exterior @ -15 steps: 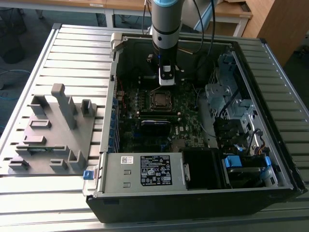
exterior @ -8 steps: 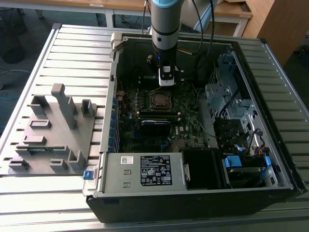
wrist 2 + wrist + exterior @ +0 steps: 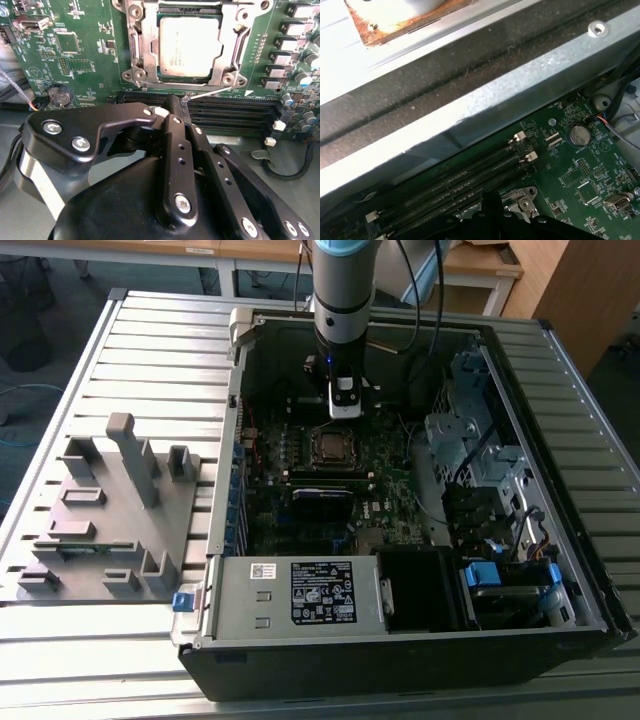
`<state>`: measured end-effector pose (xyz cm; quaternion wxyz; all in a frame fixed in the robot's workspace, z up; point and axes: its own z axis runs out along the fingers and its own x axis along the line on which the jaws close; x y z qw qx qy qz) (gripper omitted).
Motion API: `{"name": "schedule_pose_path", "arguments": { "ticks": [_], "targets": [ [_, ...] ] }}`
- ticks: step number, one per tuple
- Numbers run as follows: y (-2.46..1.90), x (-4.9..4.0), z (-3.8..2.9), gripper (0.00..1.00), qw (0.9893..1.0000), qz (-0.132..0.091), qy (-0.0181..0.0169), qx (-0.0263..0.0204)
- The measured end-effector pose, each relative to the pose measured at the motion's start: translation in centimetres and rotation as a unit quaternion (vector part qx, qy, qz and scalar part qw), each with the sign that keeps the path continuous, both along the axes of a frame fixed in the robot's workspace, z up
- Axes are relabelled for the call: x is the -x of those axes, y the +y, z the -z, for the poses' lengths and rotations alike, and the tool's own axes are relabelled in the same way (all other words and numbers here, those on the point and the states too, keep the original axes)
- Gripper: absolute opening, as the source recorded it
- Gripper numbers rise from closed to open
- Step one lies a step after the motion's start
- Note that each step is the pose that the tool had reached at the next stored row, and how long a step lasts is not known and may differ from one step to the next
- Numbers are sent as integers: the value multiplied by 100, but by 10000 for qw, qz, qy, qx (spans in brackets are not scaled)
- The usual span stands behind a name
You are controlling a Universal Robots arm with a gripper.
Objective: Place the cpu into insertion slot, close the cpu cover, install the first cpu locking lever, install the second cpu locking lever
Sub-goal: 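Install the first cpu locking lever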
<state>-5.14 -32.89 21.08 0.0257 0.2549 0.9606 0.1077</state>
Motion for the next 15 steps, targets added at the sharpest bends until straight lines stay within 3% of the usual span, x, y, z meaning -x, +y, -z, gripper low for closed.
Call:
{"name": "schedule_pose_path", "arguments": {
  "ticks": [8, 12, 15],
  "targets": [
    [1, 0, 30, 10, 10000, 0, 0, 8],
    [15, 0, 32, 10, 10000, 1, 0, 65],
    [46, 0, 33, 10, 10000, 1, 0, 71]
  ]
}}
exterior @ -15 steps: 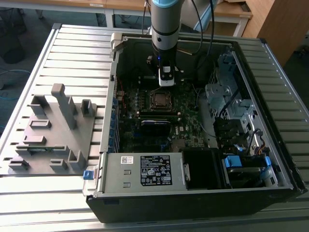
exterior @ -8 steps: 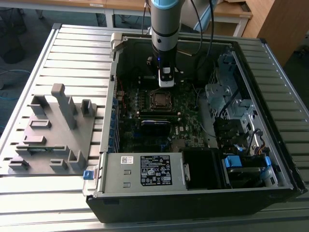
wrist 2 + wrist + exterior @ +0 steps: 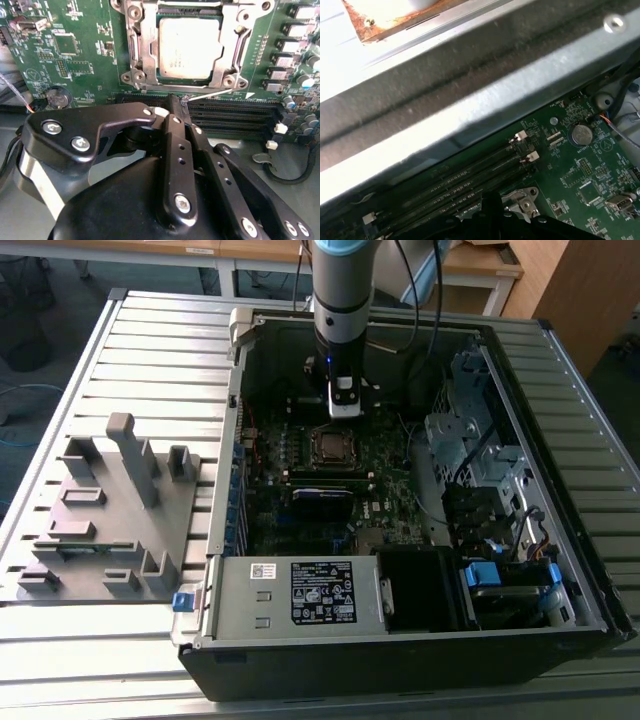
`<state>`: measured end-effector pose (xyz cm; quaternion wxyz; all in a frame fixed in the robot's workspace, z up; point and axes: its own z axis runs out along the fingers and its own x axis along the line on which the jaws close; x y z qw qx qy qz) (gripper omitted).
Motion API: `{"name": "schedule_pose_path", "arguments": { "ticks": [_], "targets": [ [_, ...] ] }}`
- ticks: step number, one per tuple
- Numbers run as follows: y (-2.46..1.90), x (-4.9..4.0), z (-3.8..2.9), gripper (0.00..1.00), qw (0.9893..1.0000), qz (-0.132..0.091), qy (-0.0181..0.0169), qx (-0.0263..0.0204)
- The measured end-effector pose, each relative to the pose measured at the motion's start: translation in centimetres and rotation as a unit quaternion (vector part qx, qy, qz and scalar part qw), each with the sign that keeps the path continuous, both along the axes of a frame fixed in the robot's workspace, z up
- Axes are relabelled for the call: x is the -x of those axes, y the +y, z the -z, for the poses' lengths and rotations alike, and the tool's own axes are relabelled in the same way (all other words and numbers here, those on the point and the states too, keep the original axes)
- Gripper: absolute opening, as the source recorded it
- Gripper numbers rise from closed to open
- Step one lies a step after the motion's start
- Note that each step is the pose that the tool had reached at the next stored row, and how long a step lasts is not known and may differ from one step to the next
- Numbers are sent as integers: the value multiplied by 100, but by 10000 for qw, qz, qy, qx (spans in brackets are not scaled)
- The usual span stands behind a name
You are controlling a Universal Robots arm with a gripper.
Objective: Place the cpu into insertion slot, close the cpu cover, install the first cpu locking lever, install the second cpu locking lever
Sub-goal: 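Install the first cpu locking lever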
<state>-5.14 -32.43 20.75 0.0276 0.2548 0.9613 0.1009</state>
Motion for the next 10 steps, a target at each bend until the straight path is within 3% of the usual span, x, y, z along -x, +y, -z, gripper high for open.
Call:
{"name": "schedule_pose_path", "arguments": {
  "ticks": [4, 10],
  "targets": [
    [32, 0, 5, 10, 10000, 0, 0, 10],
    [39, 0, 31, 10, 10000, 0, -3, 54]
  ]
}}
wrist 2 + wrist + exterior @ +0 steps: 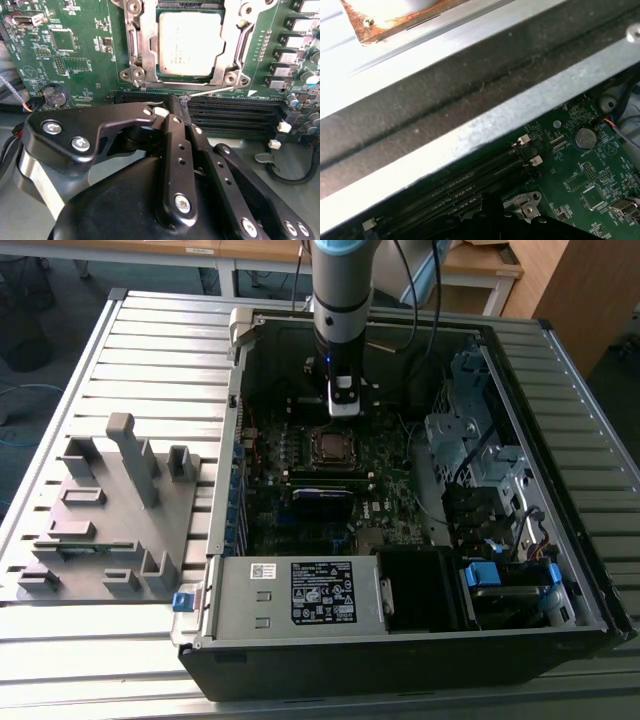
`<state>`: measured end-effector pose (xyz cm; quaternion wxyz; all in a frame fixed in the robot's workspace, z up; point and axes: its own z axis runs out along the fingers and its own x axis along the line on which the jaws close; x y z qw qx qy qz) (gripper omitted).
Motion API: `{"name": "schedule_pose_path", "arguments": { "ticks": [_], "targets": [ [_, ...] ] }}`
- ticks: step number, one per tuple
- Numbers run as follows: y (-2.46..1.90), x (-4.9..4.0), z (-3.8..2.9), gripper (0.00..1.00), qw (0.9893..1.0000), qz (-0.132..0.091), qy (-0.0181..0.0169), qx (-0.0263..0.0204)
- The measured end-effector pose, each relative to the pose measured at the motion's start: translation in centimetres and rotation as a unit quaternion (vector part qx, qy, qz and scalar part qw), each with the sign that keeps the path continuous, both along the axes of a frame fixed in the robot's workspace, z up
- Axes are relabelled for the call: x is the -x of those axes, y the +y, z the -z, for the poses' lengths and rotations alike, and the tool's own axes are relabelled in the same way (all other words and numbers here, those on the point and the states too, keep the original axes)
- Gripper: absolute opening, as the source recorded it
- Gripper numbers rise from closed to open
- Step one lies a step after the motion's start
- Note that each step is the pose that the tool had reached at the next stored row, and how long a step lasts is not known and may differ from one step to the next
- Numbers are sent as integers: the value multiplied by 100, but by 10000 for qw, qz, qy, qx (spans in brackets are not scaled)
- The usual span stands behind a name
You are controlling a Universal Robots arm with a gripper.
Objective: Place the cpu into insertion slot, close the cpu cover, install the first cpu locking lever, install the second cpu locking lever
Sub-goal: 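Install the first cpu locking lever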
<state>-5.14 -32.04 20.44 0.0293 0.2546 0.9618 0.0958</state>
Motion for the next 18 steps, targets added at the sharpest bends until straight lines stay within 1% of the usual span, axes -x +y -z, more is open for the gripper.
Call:
{"name": "schedule_pose_path", "arguments": {
  "ticks": [9, 14, 17, 18],
  "targets": [
    [18, 0, 50, 10, 10000, 0, -2, 75],
    [22, 0, 56, 10, 9999, 0, -2, 152],
    [22, 0, 56, 10, 9999, 0, -2, 154],
    [23, 0, 57, 10, 9999, 0, -2, 161]
  ]
}}
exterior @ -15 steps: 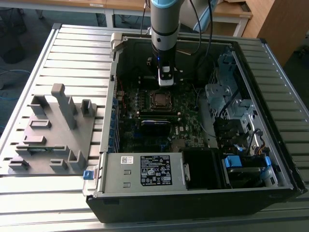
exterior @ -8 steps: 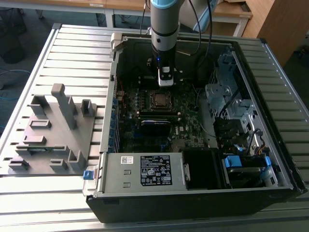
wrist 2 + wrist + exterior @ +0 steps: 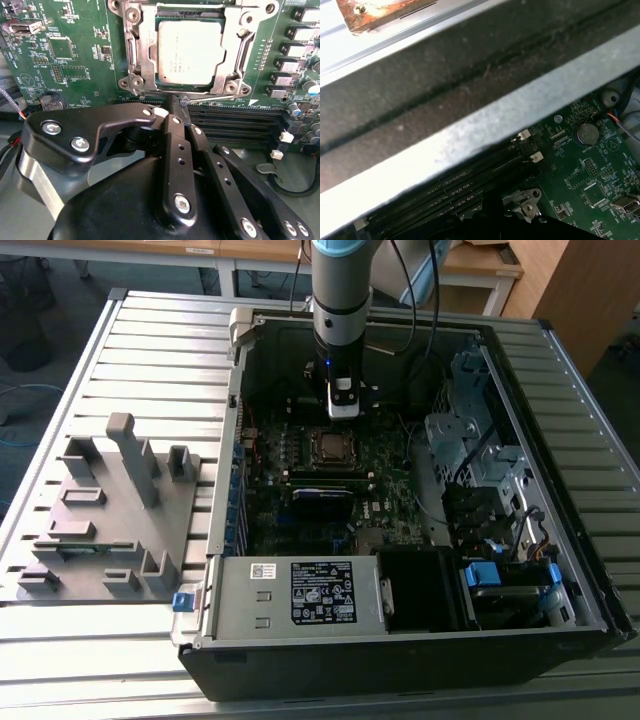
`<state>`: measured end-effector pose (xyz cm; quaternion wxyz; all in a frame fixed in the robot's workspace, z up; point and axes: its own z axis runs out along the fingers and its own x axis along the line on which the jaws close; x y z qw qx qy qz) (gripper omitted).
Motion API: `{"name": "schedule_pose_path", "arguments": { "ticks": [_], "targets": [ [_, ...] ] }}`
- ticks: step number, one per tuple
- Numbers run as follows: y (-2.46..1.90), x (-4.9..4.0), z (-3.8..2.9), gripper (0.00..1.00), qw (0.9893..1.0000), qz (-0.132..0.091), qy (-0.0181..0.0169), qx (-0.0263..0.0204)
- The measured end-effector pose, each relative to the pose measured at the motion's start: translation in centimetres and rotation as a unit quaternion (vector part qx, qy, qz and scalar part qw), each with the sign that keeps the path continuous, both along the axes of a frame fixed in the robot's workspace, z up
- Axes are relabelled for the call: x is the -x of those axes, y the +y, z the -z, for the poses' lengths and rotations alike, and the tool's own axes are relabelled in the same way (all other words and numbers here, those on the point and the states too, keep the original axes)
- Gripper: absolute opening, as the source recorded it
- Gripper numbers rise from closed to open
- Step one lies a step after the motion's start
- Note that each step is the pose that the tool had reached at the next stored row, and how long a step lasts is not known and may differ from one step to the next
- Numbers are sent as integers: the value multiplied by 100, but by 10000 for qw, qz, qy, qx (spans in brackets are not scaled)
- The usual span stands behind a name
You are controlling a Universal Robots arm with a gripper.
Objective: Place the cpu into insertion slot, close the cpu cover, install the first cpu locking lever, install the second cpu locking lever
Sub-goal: 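Install the first cpu locking lever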
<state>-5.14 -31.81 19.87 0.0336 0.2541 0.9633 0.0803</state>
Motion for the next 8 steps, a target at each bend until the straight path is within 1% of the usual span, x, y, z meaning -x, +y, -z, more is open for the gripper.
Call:
{"name": "schedule_pose_path", "arguments": {
  "ticks": [8],
  "targets": [
    [5, 0, -13, 10, 10000, 0, 0, 5]
  ]
}}
